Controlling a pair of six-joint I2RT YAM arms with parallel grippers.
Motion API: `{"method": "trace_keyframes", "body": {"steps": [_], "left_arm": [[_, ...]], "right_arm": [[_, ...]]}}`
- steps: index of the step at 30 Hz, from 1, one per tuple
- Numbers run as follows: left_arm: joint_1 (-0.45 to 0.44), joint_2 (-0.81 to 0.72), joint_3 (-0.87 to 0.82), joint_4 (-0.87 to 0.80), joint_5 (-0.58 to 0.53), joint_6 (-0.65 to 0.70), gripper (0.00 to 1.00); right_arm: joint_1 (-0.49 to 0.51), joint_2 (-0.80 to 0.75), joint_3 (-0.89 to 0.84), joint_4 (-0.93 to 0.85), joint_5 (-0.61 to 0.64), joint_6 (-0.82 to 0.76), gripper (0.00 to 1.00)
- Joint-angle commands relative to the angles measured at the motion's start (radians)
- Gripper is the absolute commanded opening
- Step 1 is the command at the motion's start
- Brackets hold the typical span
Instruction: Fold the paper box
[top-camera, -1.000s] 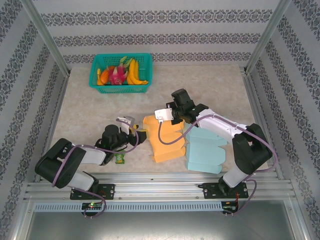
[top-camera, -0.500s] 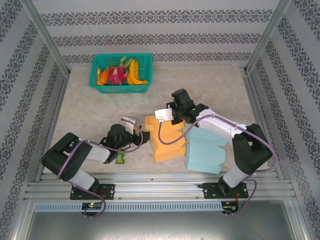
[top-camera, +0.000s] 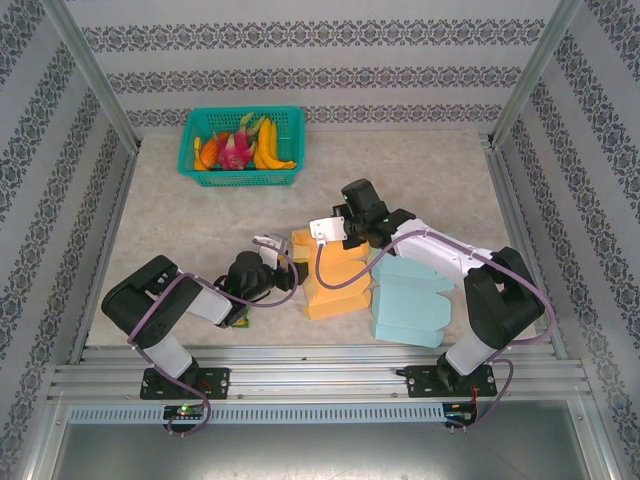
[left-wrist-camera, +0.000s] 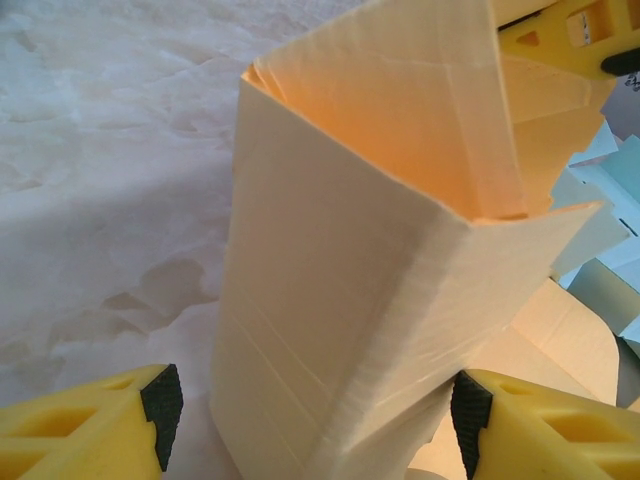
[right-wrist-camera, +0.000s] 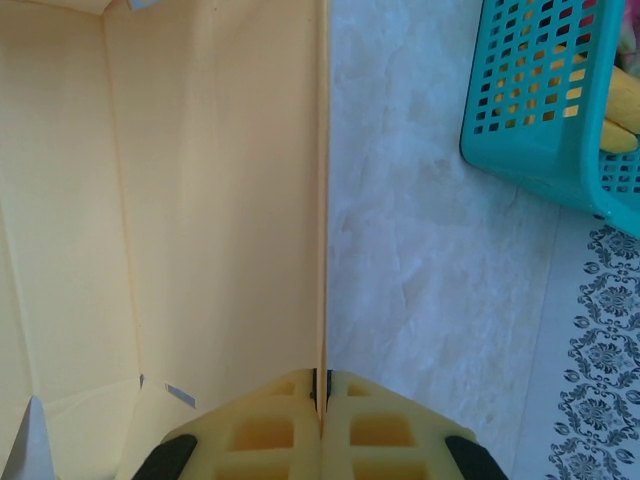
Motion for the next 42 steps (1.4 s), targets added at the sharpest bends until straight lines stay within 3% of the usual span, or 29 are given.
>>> {"method": "trace_keyframes", "body": {"steps": [1, 9, 15, 22, 25, 27, 30, 36, 42], "left_arm": [[-0.017, 0.005, 0.000, 0.081, -0.014, 0.019, 0.73], [-0.016, 0.001, -0.017, 0.068, -0.032, 0.036, 0.69], [-0.016, -0.036, -0.053, 0.086, 0.012, 0.050, 0.69], [-0.016, -0.325, -0.140, -0.062, 0.044, 0.033, 0.73], [-0.015, -0.477, -0.178, -0.165, -0.004, 0.031, 0.75], [-0.010, -0.570, -0.182, -0.301, -0.100, 0.033, 0.75], [0.026, -0.642, -0.212, -0.345, -0.138, 0.020, 0.77], [0.057, -0.591, -0.195, -0.336, -0.105, -0.002, 0.77], [0.084, -0.426, -0.176, -0.173, -0.012, -0.017, 0.76]], "right_arm": [[0.016, -0.007, -0.038, 0.050, 0.027, 0.015, 0.00], [0.050, -0.032, -0.207, 0.376, 0.105, -0.026, 0.00], [0.053, -0.049, -0.234, 0.394, 0.126, -0.023, 0.00], [0.034, -0.068, -0.239, 0.386, 0.099, -0.005, 0.00], [0.033, -0.072, -0.238, 0.387, 0.089, -0.003, 0.00], [0.033, -0.072, -0.239, 0.391, 0.083, -0.002, 0.00], [0.034, -0.068, -0.236, 0.392, 0.073, 0.001, 0.00], [0.036, -0.069, -0.238, 0.393, 0.061, 0.005, 0.00], [0.037, -0.079, -0.246, 0.393, 0.049, 0.002, 0.00]]}}
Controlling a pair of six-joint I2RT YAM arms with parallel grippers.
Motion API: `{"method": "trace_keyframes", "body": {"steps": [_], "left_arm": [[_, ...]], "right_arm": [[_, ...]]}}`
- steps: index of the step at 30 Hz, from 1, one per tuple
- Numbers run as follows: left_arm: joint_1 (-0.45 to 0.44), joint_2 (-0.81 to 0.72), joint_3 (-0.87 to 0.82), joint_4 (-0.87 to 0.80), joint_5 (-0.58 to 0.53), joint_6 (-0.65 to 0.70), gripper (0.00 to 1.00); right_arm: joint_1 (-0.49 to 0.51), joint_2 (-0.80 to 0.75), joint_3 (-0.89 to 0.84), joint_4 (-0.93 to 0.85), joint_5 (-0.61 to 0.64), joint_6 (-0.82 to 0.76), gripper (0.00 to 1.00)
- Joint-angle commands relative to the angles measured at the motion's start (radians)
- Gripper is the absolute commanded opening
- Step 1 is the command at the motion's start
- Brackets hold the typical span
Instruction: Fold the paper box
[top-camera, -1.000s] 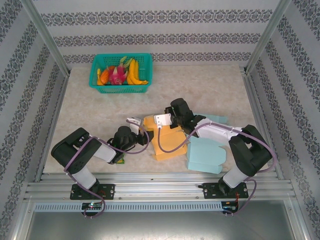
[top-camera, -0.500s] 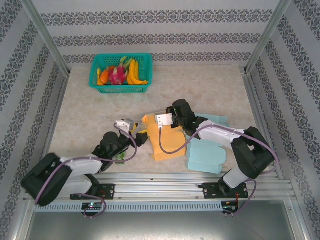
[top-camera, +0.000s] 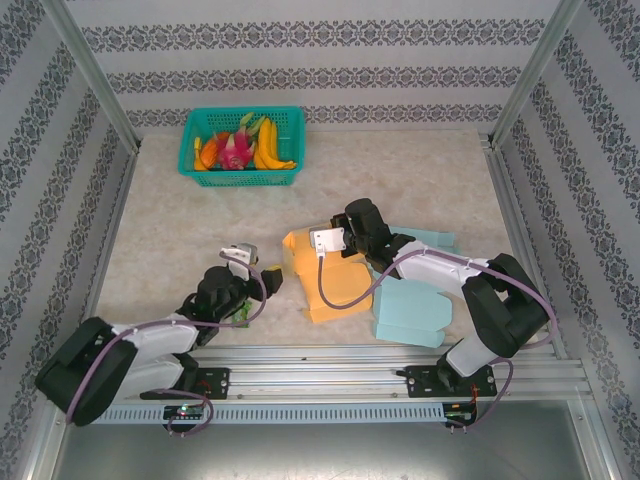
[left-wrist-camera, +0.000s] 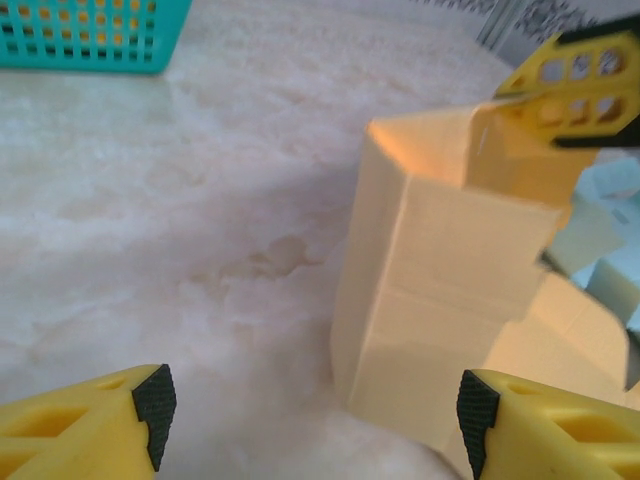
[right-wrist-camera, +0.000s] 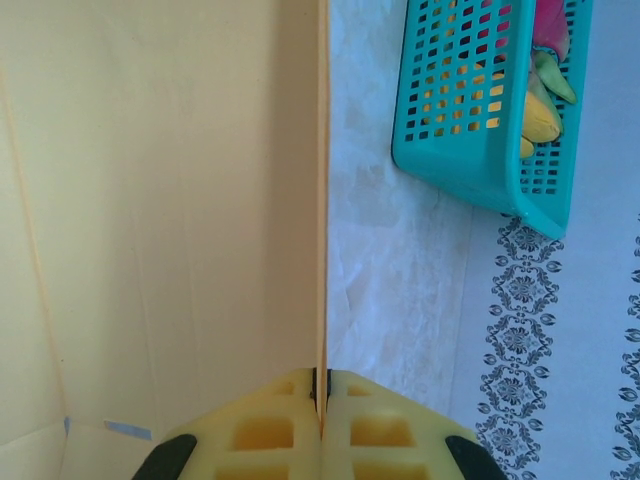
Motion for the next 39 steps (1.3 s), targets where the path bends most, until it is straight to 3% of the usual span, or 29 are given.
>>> {"method": "trace_keyframes", "body": {"steps": [1, 16, 39], "left_arm": [[0.020, 0.076, 0.032, 0.119, 0.076, -0.025, 0.76], [0.030, 0.346, 0.142, 0.279, 0.114, -0.045, 0.72], [0.014, 0.484, 0.223, 0.336, 0.128, -0.083, 0.72]], "right_arm": [[-0.003, -0.028, -0.016, 0.013, -0.033, 0.026, 0.00], [-0.003, -0.022, -0.019, 0.007, -0.037, 0.021, 0.00], [0.016, -0.023, -0.037, 0.020, -0.015, 0.005, 0.00]]}}
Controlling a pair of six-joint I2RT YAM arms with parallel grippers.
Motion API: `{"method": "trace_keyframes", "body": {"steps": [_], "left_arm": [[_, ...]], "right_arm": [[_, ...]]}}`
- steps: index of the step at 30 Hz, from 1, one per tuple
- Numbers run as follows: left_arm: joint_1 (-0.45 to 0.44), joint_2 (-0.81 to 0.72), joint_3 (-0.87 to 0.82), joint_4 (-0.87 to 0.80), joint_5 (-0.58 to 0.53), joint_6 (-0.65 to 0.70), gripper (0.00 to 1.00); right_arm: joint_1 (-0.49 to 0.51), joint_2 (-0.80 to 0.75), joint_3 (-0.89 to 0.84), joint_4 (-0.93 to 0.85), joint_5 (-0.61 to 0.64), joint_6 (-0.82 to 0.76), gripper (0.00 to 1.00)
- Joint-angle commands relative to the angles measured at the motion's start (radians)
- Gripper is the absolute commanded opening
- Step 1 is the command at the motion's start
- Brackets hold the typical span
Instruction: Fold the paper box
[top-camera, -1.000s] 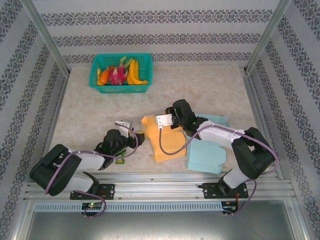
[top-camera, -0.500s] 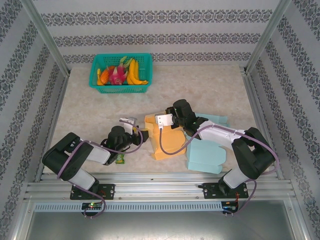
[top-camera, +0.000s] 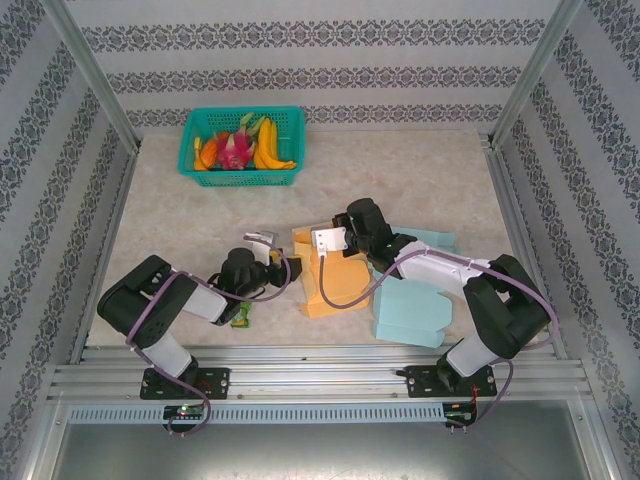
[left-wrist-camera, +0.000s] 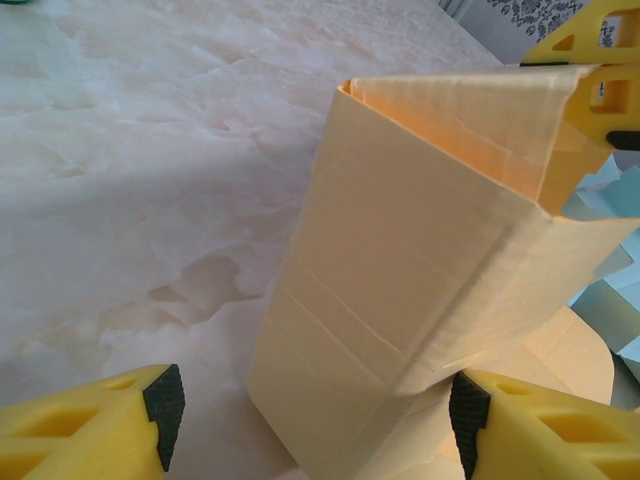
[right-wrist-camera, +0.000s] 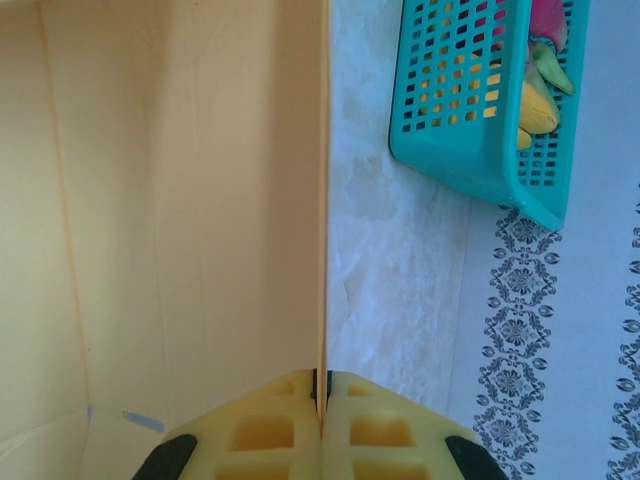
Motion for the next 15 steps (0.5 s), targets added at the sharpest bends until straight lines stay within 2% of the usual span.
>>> {"method": "trace_keyframes", "body": {"steps": [1, 7, 15], "left_arm": [[0.000, 0.020, 0.030, 0.068, -0.012, -0.016, 0.72], [-0.006, 0.054, 0.023, 0.094, -0.026, -0.011, 0.72], [-0.031, 0.072, 0.020, 0.110, -0.056, 0.001, 0.70]], "right_arm": [[0.025, -0.016, -0.041, 0.036, -0.009, -0.002, 0.00], [0.042, -0.023, -0.098, 0.146, 0.046, -0.013, 0.00], [0.064, -0.027, -0.133, 0.191, 0.103, -0.024, 0.00]]}}
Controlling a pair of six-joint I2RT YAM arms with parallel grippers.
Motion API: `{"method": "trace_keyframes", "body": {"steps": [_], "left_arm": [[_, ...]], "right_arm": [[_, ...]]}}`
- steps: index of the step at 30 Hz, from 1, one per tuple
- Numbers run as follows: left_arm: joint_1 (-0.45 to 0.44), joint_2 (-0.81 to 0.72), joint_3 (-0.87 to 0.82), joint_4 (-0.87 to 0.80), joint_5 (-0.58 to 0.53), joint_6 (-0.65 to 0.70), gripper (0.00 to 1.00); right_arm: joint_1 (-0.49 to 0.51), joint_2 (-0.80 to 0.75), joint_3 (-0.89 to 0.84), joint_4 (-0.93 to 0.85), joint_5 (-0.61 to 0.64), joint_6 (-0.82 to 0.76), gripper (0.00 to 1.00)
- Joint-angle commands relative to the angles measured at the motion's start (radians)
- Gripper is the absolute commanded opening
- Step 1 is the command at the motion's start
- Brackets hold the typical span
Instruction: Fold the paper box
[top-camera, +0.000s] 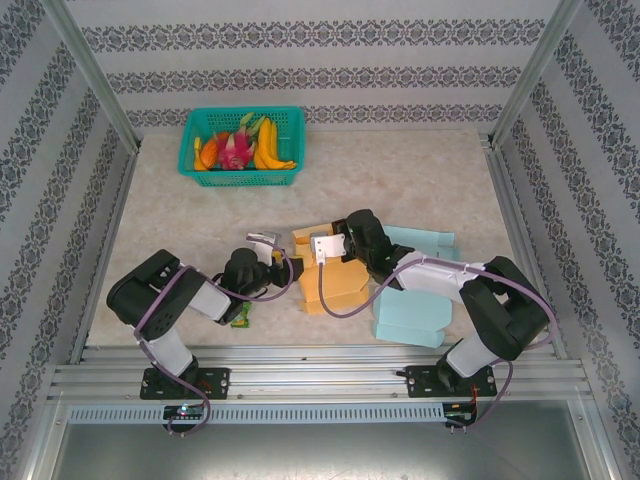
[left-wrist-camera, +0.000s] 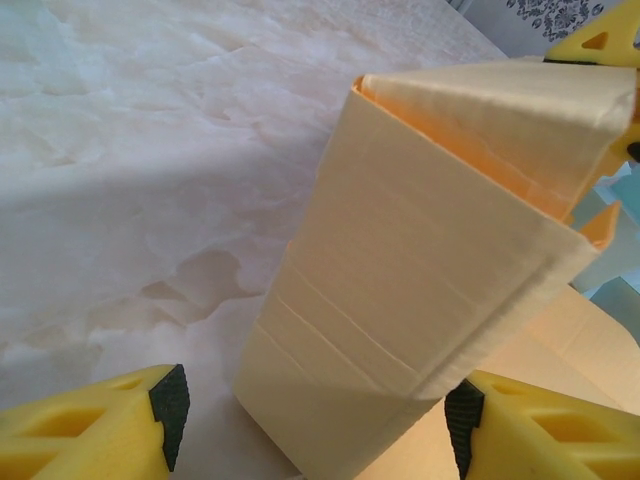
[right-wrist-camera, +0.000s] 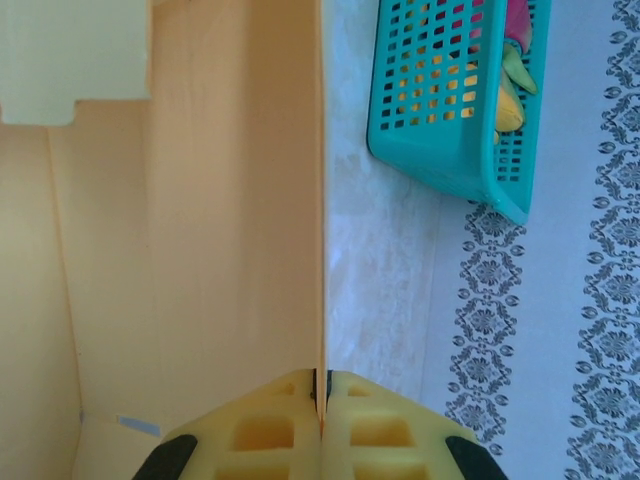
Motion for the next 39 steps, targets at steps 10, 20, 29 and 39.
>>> {"method": "trace_keyframes", "body": {"steps": [10, 20, 29, 39], "left_arm": [[-0.046, 0.018, -0.040, 0.091, -0.093, 0.036, 0.68], [-0.047, -0.038, -0.084, 0.090, -0.074, 0.068, 0.67], [-0.054, -0.025, -0.072, 0.123, -0.035, 0.048, 0.65], [-0.073, -0.042, -0.084, 0.106, -0.062, 0.064, 0.65]], "right_arm": [[0.062, -0.005, -0.115, 0.235, 0.154, -0.071, 0.00], [0.097, -0.014, -0.151, 0.284, 0.210, -0.094, 0.00], [0.126, 0.014, -0.168, 0.315, 0.236, -0.099, 0.00], [0.128, 0.012, -0.171, 0.313, 0.234, -0.099, 0.00]]}}
